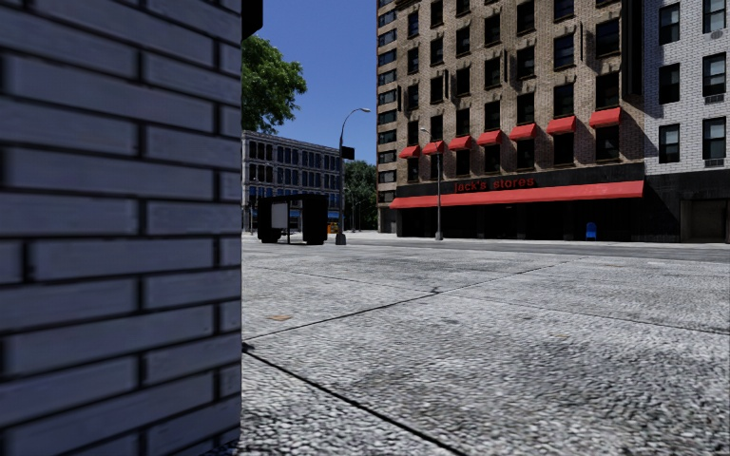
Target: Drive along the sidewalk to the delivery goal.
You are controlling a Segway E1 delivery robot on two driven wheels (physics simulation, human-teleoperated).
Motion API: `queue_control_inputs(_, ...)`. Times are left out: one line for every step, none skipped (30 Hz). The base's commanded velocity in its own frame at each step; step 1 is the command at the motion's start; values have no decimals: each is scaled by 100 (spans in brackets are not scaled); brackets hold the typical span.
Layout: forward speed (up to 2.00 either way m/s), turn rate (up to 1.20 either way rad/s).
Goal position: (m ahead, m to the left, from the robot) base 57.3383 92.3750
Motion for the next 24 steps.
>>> queue_control_inputs(0,0)
queue_control_inputs(0,0)
queue_control_inputs(0,0)
queue_control_inputs(0,0)
queue_control_inputs(0,0)
queue_control_inputs(0,0)
queue_control_inputs(0,0)
queue_control_inputs(0,0)
queue_control_inputs(0,0)
queue_control_inputs(0,0)
queue_control_inputs(0,0)
queue_control_inputs(0,0)
queue_control_inputs(0,0)
queue_control_inputs(0,0)
queue_control_inputs(0,0)
queue_control_inputs(0,0)
queue_control_inputs(0,0)
queue_control_inputs(0,0)
queue_control_inputs(0,0)
queue_control_inputs(0,0)
queue_control_inputs(0,0)
queue_control_inputs(0,0)
queue_control_inputs(0,0)
queue_control_inputs(0,0)
